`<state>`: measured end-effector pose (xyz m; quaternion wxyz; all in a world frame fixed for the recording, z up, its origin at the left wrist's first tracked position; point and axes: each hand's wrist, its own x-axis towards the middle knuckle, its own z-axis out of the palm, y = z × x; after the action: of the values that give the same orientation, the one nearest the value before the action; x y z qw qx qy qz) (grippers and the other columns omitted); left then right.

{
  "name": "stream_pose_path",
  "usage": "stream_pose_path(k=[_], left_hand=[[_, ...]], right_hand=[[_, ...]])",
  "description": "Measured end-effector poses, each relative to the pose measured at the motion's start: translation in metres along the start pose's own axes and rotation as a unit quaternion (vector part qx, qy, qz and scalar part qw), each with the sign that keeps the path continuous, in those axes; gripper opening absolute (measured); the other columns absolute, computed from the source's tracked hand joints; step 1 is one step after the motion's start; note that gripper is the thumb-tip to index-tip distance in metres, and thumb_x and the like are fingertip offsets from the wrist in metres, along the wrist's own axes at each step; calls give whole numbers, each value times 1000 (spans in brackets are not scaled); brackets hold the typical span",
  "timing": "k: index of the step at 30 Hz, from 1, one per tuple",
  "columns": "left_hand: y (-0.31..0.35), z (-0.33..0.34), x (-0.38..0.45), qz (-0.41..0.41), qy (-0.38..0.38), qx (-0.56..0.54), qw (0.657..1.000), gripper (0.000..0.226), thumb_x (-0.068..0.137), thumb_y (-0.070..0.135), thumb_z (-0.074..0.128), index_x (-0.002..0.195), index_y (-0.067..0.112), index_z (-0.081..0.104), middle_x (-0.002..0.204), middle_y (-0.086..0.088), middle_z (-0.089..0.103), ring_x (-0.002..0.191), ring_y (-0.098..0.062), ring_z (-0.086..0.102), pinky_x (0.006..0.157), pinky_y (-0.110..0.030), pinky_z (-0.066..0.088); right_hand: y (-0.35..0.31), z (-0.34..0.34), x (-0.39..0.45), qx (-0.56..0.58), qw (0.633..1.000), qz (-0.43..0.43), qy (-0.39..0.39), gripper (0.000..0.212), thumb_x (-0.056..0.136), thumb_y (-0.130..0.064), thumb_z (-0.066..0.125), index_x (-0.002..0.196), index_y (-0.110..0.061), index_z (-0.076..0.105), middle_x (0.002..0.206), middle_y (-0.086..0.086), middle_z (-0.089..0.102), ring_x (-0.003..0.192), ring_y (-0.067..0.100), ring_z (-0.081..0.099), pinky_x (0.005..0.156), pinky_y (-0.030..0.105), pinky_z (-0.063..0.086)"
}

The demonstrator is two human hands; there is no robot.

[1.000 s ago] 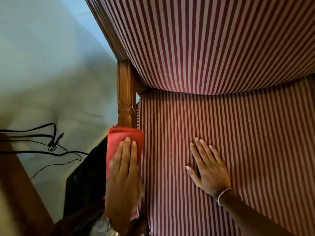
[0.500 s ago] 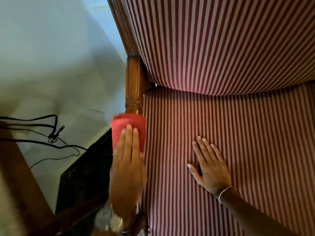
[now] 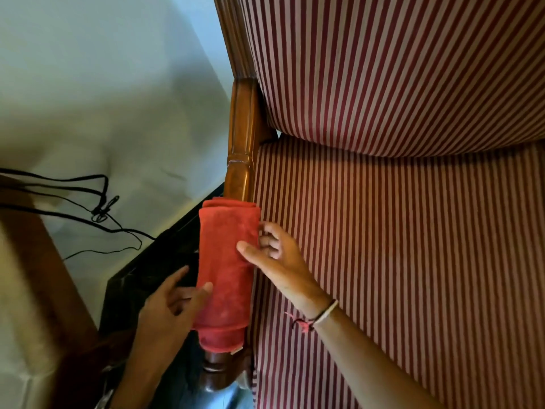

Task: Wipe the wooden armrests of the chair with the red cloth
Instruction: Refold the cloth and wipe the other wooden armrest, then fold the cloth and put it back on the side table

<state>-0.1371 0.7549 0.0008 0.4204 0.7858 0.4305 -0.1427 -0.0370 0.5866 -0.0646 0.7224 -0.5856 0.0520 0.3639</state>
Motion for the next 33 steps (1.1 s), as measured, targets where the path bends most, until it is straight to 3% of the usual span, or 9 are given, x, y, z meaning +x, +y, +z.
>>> stream_pose_path(k=[3, 9, 11, 13, 16, 21, 27, 29, 33], left_hand=[[10, -1, -11, 6, 3, -7, 1000, 90, 57, 56, 72, 138, 24, 53, 107, 2, 69, 99, -22, 69, 89, -53, 60], [40, 27, -44, 85, -27, -39, 995, 23, 61, 49, 74, 82, 56, 66, 86, 32, 74, 82, 6, 70, 72, -23, 55], [59, 49, -65, 122, -47, -57, 990, 23, 66, 46, 74, 85, 59, 68, 95, 34, 73, 89, 5, 71, 67, -16, 56], [80, 79, -90, 144, -55, -90, 984, 26, 71, 39, 74, 97, 40, 70, 104, 18, 75, 94, -1, 72, 69, -19, 59], [109, 136, -123, 162, -97, -147, 971, 20, 75, 21, 72, 93, 15, 65, 91, 4, 78, 81, -5, 73, 61, -17, 58], [170, 274, -203, 155, -197, -196, 948, 19, 85, -2, 66, 97, 11, 60, 76, 4, 78, 65, 0, 70, 55, -16, 57], [228, 421, -292, 134, -271, -201, 932, 19, 90, 7, 65, 100, 19, 54, 78, -4, 81, 63, -8, 72, 56, -22, 60], [239, 467, -312, 141, -256, -200, 935, 21, 90, 14, 67, 105, 24, 56, 91, -1, 81, 76, -8, 76, 68, -27, 63], [248, 554, -323, 183, -139, -127, 965, 32, 90, 21, 70, 112, 29, 49, 95, 11, 77, 79, 9, 70, 69, -12, 57]], right_hand=[[-12, 11, 0, 51, 999, -1, 0, 45, 92, -5, 71, 132, -13, 52, 121, 17, 69, 102, 18, 73, 87, 27, 62], [-35, -25, -28, 187, 982, -6, -28, 31, 96, -3, 62, 122, -19, 65, 128, 10, 71, 122, 23, 67, 105, 42, 56], [-47, -55, -47, 227, 974, -21, -19, 31, 92, -10, 65, 122, -18, 67, 125, 8, 74, 120, 22, 69, 103, 42, 58], [-62, -93, -71, 245, 968, -47, 0, 38, 86, -17, 69, 123, -17, 68, 124, 6, 74, 114, 18, 71, 98, 37, 61], [-78, -161, -113, 214, 973, -75, 46, 31, 88, -16, 68, 119, -18, 69, 116, 2, 74, 107, 14, 70, 95, 34, 60], [-109, -311, -205, 171, 969, -122, 130, 33, 87, -13, 64, 120, -10, 67, 109, 5, 72, 104, 16, 65, 96, 35, 55], [-121, -469, -290, 183, 951, -139, 206, 36, 87, -11, 62, 123, -13, 68, 108, 3, 79, 98, 14, 75, 79, 28, 63], [-116, -517, -300, 180, 950, -127, 221, 32, 89, -11, 62, 118, -19, 72, 108, 2, 80, 98, 14, 76, 77, 28, 63], [-90, -599, -286, 142, 958, -77, 238, 28, 98, -5, 57, 116, -19, 71, 100, 0, 80, 92, 12, 76, 73, 26, 62]])
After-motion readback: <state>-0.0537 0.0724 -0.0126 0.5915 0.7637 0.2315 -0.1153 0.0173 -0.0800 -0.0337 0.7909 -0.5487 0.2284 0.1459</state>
